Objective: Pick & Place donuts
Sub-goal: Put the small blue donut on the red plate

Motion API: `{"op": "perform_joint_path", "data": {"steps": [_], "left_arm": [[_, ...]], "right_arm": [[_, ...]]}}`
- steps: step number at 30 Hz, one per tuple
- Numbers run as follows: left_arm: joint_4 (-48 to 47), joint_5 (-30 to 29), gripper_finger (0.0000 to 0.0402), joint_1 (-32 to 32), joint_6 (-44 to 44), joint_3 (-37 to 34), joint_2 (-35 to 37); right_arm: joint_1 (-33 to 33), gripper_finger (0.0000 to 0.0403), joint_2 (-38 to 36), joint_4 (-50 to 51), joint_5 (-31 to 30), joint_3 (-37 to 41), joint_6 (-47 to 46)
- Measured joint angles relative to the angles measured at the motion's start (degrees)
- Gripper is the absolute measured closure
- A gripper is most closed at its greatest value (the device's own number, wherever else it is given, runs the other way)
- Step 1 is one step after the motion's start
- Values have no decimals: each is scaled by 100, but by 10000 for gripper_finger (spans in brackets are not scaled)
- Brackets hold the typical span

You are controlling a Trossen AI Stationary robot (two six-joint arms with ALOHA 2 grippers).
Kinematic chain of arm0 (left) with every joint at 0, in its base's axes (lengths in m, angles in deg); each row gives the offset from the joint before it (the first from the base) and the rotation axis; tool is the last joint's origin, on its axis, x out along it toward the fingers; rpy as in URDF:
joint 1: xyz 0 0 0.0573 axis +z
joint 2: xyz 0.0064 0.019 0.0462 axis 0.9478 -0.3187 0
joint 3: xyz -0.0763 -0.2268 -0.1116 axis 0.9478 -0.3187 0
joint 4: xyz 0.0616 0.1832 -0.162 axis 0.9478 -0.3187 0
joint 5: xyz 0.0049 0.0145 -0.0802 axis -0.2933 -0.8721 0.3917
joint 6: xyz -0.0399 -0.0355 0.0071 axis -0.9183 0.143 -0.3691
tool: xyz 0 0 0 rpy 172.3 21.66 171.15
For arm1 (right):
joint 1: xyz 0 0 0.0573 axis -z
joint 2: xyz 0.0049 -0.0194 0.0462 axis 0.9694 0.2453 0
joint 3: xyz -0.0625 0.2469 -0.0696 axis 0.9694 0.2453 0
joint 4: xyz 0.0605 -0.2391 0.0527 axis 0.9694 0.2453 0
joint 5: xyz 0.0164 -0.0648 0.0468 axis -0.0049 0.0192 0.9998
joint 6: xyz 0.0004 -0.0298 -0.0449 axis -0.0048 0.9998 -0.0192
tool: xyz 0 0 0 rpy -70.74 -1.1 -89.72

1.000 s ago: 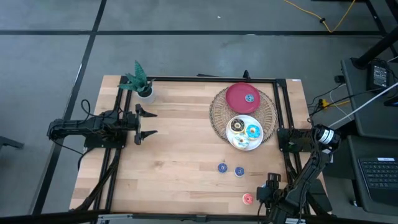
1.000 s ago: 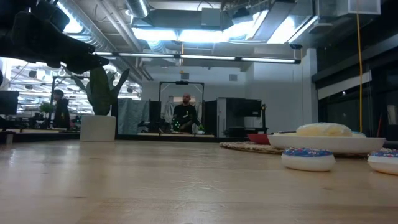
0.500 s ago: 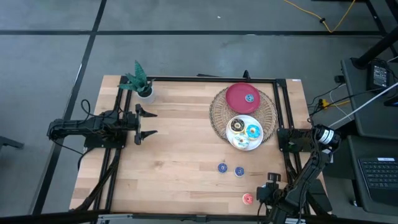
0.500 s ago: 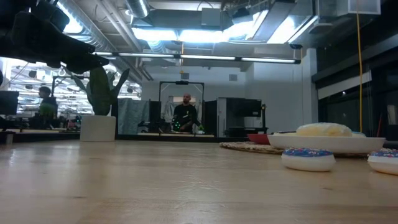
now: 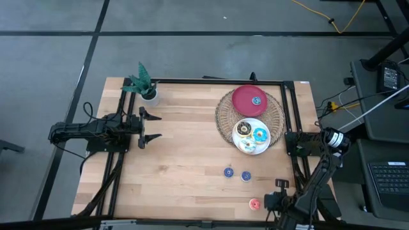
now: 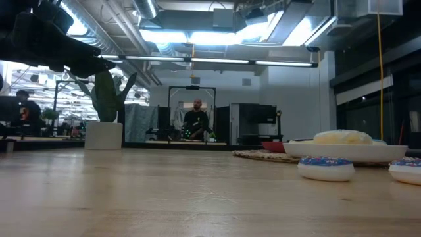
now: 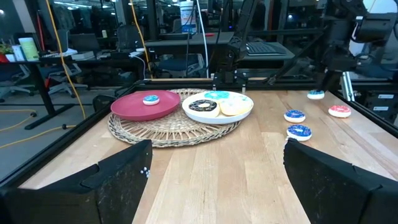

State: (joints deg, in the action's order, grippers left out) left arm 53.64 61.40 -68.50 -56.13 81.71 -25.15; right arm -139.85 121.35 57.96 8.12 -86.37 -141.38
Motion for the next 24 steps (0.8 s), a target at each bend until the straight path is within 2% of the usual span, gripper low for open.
{"op": "perform_joint_path", "data": {"steps": [7,16,24], "left_arm": [[0,0,48,-1,0,-2,-1],[0,-2,48,0,0,-1,-1],[0,-2,49,-1,0,0,0]], "right_arm": [[0,374,-7,709,-50,-437,181],[332,375,-9,1759,-214,-1312,1142],[754,375,-9,1912,-378,-1946,2170]]}}
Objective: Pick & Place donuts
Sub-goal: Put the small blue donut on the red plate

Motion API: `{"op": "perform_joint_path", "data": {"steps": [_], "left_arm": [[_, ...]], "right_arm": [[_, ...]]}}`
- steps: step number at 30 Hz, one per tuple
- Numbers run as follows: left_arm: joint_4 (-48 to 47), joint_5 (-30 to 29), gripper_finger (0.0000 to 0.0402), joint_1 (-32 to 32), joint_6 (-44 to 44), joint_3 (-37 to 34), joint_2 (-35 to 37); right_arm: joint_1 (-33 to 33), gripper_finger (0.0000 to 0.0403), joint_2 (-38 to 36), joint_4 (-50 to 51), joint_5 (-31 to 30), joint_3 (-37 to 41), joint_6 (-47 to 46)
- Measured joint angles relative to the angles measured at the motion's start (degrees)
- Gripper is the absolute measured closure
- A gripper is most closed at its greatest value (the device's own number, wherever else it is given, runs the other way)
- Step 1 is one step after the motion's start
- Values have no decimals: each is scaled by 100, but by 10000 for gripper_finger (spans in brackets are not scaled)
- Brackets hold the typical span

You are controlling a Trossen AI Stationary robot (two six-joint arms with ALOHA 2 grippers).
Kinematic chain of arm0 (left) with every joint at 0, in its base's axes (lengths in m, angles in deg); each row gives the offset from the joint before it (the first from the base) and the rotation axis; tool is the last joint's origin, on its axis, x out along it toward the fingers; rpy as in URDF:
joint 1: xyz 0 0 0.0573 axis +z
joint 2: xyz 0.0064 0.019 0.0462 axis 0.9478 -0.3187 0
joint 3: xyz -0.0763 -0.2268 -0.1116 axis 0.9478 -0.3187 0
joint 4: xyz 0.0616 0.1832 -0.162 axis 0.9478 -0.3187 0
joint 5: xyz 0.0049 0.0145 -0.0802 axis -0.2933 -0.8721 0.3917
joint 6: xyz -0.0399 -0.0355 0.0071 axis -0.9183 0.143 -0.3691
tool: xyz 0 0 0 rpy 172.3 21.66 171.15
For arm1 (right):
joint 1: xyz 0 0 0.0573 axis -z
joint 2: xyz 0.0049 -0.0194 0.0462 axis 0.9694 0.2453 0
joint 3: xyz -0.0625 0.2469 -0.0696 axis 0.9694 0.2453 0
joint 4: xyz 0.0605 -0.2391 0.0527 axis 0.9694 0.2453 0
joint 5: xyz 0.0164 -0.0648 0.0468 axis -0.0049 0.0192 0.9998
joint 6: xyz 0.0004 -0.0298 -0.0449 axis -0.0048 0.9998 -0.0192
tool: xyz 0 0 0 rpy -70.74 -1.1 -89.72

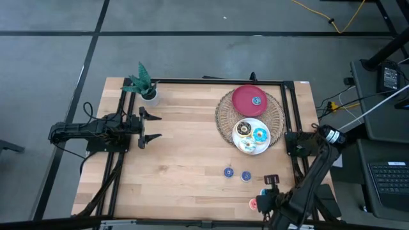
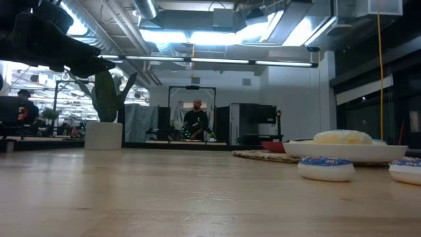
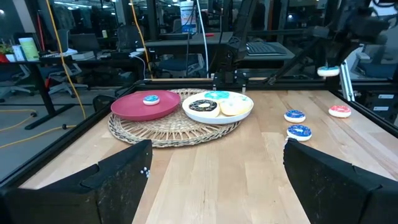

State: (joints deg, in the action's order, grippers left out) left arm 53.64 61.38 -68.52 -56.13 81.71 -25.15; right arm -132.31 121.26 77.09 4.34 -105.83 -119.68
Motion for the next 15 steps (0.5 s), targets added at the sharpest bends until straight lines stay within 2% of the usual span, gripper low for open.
{"op": "perform_joint_path", "data": {"steps": [15], "left_arm": [[-1,2,49,1,0,-1,0]], "right_arm": [[403,375,0,-23,2,-1425,1875]]}}
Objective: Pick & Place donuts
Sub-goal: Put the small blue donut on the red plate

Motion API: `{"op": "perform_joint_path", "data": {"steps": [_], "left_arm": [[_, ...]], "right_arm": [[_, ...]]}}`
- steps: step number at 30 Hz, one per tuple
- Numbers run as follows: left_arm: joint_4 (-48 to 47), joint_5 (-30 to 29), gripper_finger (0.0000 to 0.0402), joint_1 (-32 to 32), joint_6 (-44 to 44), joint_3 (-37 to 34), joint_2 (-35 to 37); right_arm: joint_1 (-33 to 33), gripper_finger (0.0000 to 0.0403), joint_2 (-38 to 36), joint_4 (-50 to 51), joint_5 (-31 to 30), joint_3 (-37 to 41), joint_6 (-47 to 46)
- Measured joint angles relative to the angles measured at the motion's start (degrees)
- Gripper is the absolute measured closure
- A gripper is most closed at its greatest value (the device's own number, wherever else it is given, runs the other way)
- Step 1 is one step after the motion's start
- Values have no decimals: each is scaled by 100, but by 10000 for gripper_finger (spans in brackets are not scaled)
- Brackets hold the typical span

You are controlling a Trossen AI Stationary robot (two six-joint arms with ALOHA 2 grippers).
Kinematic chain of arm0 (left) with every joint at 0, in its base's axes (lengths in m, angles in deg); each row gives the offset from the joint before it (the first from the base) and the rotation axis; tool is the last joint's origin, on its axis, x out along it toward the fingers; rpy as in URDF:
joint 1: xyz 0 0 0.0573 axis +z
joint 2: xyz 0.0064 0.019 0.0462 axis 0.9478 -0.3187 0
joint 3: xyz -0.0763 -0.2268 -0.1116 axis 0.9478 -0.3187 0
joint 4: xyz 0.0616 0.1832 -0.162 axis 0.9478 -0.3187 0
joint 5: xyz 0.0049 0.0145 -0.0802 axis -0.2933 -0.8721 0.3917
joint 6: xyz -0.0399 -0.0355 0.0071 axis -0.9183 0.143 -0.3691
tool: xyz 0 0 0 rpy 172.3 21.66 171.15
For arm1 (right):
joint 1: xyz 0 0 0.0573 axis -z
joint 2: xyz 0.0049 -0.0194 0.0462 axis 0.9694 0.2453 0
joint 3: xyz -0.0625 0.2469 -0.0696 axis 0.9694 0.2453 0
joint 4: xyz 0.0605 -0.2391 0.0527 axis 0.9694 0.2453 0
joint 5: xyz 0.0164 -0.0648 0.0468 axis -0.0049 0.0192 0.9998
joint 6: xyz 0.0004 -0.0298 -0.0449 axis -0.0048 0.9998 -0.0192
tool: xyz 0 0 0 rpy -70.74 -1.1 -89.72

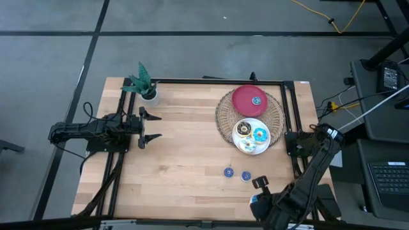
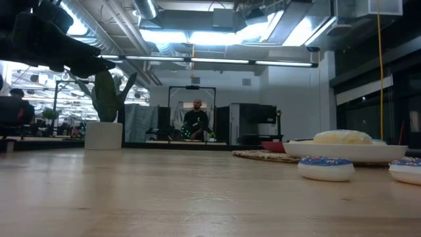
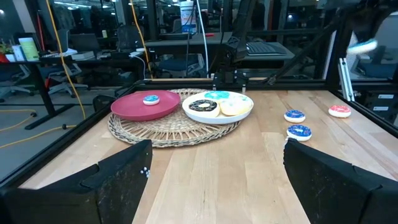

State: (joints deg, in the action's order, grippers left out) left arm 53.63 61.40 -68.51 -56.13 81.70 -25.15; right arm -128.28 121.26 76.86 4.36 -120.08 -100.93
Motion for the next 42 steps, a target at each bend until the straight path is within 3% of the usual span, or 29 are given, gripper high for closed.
{"op": "perform_joint_path", "data": {"steps": [14,25,31,42], "left_arm": [[0,2,48,0,0,1,0],[1,2,48,-1,0,2,-2],[1,2,48,0,0,1,0],[1,0,48,-1,0,0,0]], "right_arm": [[197,375,-2,-342,13,-1276,463],[673,375,0,-1651,74,-1404,1167],[933,375,0,-2792,633,-1404,1608],[1348,375,0,-4691,2534,-1404,1793]]}}
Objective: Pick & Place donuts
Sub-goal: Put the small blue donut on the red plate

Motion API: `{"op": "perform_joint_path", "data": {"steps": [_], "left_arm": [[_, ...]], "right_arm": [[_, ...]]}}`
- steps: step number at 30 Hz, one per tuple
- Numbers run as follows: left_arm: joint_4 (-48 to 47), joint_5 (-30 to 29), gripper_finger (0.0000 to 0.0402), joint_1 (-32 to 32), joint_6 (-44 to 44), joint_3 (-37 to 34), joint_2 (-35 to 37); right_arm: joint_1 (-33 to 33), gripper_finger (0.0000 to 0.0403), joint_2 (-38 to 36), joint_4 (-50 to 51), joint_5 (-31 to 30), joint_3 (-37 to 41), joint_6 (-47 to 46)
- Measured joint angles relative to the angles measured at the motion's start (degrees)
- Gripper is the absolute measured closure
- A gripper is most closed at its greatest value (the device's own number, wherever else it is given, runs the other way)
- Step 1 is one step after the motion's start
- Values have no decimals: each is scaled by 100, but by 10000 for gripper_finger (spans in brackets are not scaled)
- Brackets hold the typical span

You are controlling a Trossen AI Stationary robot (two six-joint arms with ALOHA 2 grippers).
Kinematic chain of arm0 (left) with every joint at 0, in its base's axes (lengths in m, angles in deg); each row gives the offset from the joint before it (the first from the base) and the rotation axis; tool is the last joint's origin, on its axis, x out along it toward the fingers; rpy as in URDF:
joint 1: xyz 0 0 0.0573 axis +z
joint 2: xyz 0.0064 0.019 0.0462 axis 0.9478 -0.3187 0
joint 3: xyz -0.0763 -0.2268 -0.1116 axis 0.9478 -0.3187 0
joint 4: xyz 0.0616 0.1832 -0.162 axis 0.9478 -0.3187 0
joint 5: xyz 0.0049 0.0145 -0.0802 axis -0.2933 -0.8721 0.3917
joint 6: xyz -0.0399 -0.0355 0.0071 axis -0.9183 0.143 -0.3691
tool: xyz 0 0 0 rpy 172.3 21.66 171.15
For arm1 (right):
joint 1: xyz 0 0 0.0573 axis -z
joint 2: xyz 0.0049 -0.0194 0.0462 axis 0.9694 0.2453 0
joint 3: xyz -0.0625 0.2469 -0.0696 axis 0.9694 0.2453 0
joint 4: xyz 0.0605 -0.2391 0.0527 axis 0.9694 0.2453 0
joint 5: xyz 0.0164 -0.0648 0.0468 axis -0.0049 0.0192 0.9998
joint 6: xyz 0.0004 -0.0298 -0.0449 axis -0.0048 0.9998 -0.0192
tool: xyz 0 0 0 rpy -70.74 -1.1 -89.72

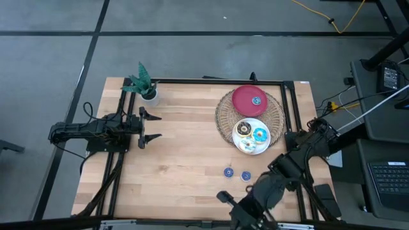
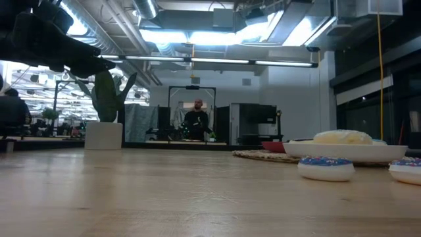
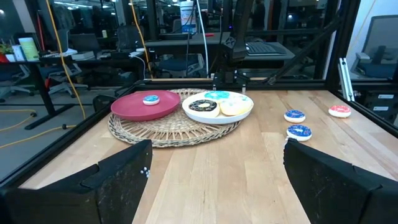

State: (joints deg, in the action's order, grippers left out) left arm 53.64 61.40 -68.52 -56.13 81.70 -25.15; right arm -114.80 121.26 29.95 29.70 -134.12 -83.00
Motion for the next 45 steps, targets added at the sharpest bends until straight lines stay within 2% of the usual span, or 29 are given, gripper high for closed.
{"op": "perform_joint_path", "data": {"steps": [6,11,16,22,25,33,45], "left_arm": [[-1,0,48,0,0,1,0],[0,-1,49,0,0,0,-1],[0,-2,48,2,0,0,0],[0,-2,49,0,0,2,0],[-1,-2,48,2,0,0,0],[-1,-2,48,0,0,1,0],[-1,0,49,0,0,1,0]], "right_arm": [[263,375,0,-1168,1198,2,-426],[435,375,0,-2654,1986,2,-900],[607,375,0,-4261,2332,2,-1512],[768,375,0,-6195,2339,2,-2119],[858,375,0,-7155,2200,2,-2505],[1219,379,0,-8840,1040,2,-3005],[2086,382,2,-9324,-572,2,-2768]]}}
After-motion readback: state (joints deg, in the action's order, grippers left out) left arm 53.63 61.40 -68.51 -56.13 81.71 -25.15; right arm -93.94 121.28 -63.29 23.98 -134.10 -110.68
